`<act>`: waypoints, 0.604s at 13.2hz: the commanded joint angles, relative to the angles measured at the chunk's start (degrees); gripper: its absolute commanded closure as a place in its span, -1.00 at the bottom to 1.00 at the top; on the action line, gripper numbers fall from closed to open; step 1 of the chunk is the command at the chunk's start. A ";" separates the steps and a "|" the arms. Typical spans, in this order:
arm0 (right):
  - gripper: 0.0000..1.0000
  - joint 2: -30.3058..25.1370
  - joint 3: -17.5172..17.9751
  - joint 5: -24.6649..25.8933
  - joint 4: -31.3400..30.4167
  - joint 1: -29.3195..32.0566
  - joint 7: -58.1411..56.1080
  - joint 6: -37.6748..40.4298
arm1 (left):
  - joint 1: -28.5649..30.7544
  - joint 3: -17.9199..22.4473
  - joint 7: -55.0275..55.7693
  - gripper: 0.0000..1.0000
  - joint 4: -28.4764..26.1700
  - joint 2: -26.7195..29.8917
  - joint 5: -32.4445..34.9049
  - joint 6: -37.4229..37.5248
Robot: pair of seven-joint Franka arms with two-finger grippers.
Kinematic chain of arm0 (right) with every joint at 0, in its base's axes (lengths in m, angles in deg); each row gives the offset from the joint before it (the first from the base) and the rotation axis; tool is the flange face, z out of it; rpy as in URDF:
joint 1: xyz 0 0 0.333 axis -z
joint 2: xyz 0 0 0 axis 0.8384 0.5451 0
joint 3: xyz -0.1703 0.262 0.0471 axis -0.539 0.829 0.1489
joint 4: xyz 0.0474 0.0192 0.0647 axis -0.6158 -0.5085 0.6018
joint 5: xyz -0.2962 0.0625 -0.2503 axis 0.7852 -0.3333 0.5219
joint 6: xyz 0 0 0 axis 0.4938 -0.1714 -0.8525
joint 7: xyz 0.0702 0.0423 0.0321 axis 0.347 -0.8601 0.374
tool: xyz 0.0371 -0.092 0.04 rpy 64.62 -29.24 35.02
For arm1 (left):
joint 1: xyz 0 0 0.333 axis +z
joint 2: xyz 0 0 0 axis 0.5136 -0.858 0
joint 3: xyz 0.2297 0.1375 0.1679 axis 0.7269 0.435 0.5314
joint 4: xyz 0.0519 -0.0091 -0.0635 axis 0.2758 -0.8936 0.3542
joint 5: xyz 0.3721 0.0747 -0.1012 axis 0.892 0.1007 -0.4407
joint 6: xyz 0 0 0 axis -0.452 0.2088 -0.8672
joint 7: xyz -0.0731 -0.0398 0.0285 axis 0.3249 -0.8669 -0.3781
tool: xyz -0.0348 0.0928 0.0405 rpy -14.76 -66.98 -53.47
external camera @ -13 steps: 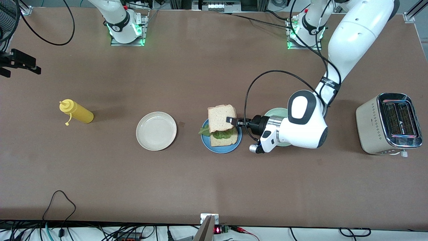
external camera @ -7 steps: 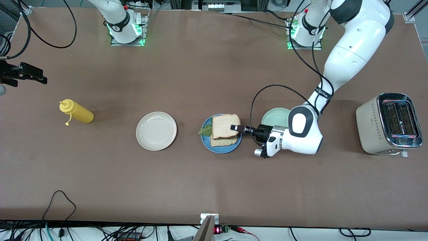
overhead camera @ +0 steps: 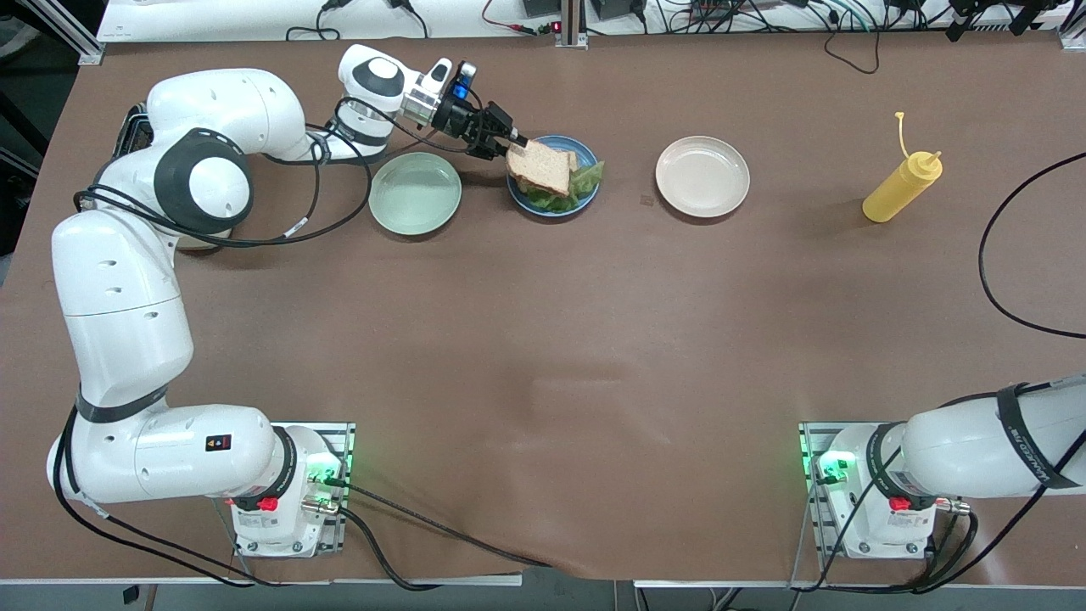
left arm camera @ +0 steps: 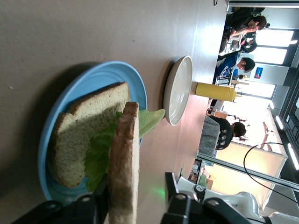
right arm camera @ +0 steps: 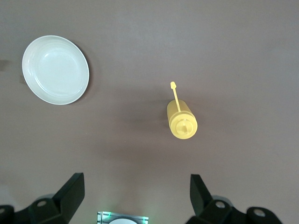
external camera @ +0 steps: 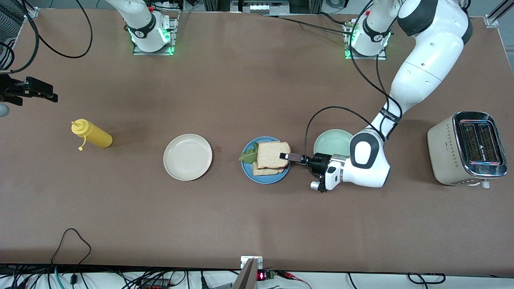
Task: Make sandwich in blue plate with both arms
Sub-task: 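Lay the bread slice on top of the lettuce with the left gripper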
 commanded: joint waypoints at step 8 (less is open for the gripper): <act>-1.00 -1.13 0.39 -0.92 -0.99 -0.74 0.32 -2.18 | 2.40 0.75 6.73 -1.00 0.57 12.60 30.48 12.11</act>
